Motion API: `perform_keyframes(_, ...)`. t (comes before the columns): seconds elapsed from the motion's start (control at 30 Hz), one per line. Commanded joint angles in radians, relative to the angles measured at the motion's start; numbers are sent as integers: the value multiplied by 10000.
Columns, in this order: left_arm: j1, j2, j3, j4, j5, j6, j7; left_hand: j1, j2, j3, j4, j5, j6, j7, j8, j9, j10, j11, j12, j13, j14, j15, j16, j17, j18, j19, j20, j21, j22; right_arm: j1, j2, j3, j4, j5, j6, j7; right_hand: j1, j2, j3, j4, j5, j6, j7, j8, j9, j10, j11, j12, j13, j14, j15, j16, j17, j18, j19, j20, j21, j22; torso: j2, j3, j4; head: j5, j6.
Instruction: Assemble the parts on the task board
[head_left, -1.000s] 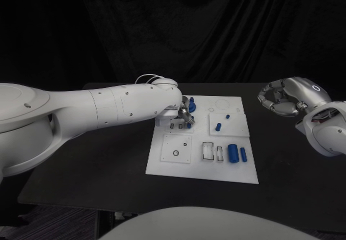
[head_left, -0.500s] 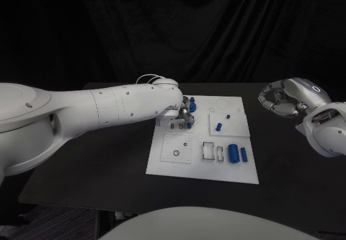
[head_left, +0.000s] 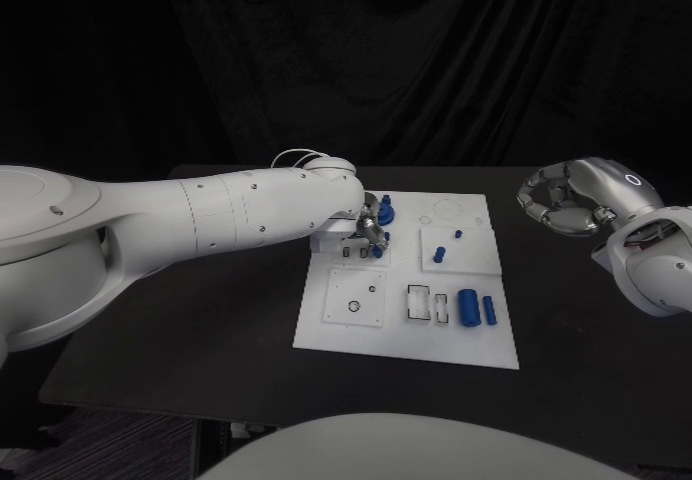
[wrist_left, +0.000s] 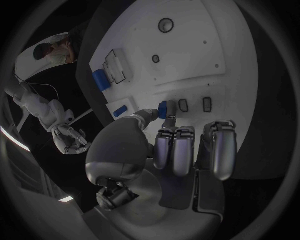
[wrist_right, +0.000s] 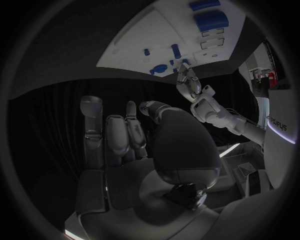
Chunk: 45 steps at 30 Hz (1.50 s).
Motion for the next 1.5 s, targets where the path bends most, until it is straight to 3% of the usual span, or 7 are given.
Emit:
perform_keyframes(0.03, -28, -17, 6, 37, 24, 72, 166, -8, -159, 138, -58, 73, 38, -62, -23, 30, 1047, -99, 35, 2622, 1058, -70, 26, 2629, 78, 213, -56, -34, 1775, -28, 0, 9, -18, -62, 15, -122, 112, 9, 10, -93, 41, 51, -9, 55, 14, -4, -76, -29, -8, -18, -65, -56, -12, -27, 30, -20, -50, 783, -6, -11, 1, 21, 2)
perform_keyframes(1.0, -28, -540, 5, 444, 24, -672, -71, -80, -228, 462, -241, 68, 70, -74, 16, 104, 1047, -112, 35, 2622, 1058, -83, 26, 2629, 89, 196, -65, -74, 1764, -59, -54, 9, -39, -62, 83, -149, 153, 19, 33, -127, 40, 52, -8, 67, 27, -18, -77, -48, -24, -24, -66, -71, -25, -24, 24, -22, -79, 781, 0, -1, 13, 28, 2)
perform_keyframes(1.5, -29, -841, 5, 661, 23, -949, -168, -148, -240, 559, -258, 39, 48, -60, 11, 121, 1043, -102, 28, 2619, 1058, -80, 26, 2629, 101, 170, -66, -122, 1738, -89, -57, 9, -61, -62, 102, -155, 167, 23, 42, -140, 39, 59, -9, 76, 36, -29, -76, -62, -36, -30, -65, -86, -39, -22, 21, -23, -95, 781, -11, -5, -11, 96, 2)
